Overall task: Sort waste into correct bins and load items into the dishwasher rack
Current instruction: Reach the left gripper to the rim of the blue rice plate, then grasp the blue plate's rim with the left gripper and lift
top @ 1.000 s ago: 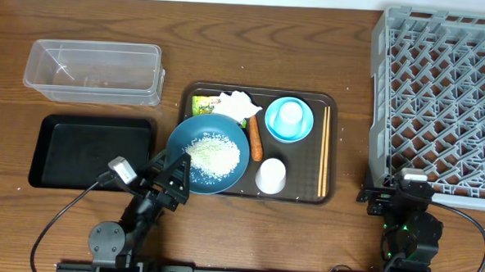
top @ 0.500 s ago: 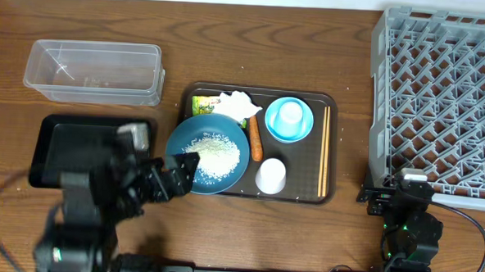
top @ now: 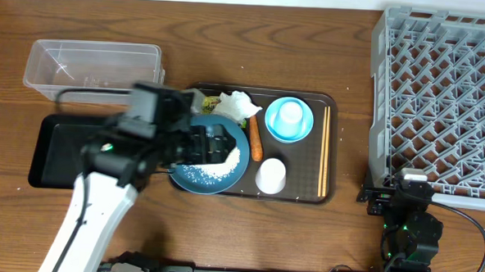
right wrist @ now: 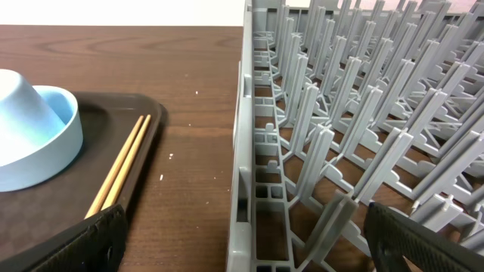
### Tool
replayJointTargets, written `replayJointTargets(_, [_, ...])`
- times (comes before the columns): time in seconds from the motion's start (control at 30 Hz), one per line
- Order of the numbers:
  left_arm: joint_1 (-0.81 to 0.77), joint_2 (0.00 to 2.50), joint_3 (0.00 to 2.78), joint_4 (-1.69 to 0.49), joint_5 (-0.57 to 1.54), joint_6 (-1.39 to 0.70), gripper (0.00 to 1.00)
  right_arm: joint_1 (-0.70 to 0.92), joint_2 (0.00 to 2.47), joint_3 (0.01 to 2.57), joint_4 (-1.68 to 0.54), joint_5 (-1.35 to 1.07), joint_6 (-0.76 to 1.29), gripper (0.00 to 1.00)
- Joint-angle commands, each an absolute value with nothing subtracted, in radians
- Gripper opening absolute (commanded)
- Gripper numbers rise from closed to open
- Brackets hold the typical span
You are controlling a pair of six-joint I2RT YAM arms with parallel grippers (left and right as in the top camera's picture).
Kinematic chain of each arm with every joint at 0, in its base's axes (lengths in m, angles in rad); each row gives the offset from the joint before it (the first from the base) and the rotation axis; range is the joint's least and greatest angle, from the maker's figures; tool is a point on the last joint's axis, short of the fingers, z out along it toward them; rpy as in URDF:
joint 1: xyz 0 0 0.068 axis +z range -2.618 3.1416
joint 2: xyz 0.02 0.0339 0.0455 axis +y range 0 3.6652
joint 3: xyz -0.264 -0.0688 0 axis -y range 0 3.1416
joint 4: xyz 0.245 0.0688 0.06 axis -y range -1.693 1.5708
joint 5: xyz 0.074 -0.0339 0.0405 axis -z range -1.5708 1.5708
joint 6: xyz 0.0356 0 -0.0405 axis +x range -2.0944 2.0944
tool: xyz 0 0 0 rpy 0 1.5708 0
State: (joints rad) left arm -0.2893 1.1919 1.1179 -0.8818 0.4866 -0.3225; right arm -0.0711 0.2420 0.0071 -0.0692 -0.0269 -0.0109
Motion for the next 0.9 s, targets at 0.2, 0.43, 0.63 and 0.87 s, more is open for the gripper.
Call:
replayJointTargets(0.2, [-0.439, 1.360, 1.151, -0.739, 0.280, -0.381, 0.98, -0.078, 0.241, 0.006, -0.072, -0.031, -0.001, 0.99])
replayJointTargets(0.43, [-0.451, 1.447, 1.151, -0.657, 0.263, -0.371, 0.98, -0.078, 0.241, 0.006, -0.072, -0.031, -0.001, 0.99])
replayJointTargets(0.63, [-0.531, 1.518, 1.164, -0.686, 0.091, -0.371, 0.98, -0.078, 0.241, 0.006, -0.072, -0.031, -0.001, 0.99])
replayJointTargets(0.87, [-0.621, 1.559, 1.193, -0.686, -0.081, -0.371, 0.98, -0.078, 0.241, 0.006, -0.072, -0.031, -0.001, 0.99])
